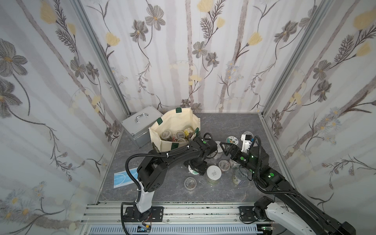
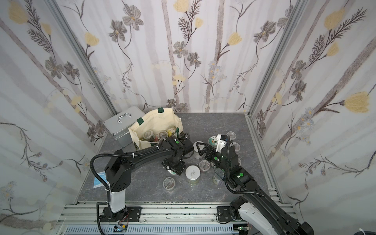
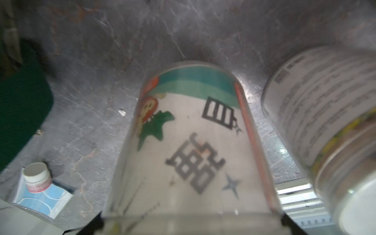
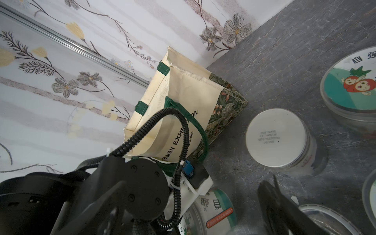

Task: Take out the seed jars from the canvas bag
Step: Place the seed jar at the center of the board.

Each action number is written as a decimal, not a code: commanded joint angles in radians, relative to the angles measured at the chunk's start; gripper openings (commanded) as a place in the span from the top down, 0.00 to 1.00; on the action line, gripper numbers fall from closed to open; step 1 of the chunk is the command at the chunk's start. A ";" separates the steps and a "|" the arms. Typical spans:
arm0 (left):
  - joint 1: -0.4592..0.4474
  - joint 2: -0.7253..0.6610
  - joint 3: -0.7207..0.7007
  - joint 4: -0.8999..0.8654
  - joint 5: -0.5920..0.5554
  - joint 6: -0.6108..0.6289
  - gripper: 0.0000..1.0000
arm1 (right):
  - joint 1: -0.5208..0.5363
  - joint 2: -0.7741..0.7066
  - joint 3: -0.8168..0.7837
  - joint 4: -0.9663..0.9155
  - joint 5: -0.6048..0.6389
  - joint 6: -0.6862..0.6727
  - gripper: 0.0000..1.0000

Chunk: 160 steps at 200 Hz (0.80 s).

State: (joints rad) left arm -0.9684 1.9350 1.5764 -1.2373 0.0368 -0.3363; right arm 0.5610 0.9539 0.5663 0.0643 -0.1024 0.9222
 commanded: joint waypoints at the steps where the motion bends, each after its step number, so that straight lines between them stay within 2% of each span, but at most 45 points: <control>1: -0.010 -0.024 -0.032 -0.003 0.048 0.001 0.31 | -0.002 0.002 -0.004 0.015 0.003 -0.008 0.00; 104: -0.079 -0.044 -0.089 0.007 0.109 -0.009 0.31 | -0.002 0.018 -0.019 0.049 -0.013 0.009 0.00; 111: -0.080 -0.039 -0.091 0.009 0.109 -0.009 0.28 | -0.003 0.019 -0.019 0.049 -0.014 0.008 0.00; 125: -0.082 -0.033 -0.090 0.007 0.100 -0.009 0.15 | -0.002 0.017 -0.017 0.049 -0.015 0.009 0.00; 146: -0.085 -0.046 -0.060 0.006 0.103 -0.009 0.08 | -0.003 0.016 -0.016 0.047 -0.014 0.009 0.00; 153: -0.085 -0.057 -0.043 0.004 0.107 -0.009 0.00 | -0.004 0.016 -0.016 0.047 -0.015 0.007 0.00; 160: -0.085 -0.067 -0.020 0.002 0.111 -0.010 0.00 | -0.003 0.017 -0.013 0.045 -0.014 0.007 0.00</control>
State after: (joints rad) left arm -1.0531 1.8954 1.5074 -1.2263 0.1352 -0.3405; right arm 0.5591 0.9684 0.5480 0.0681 -0.1070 0.9234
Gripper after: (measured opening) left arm 0.954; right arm 0.996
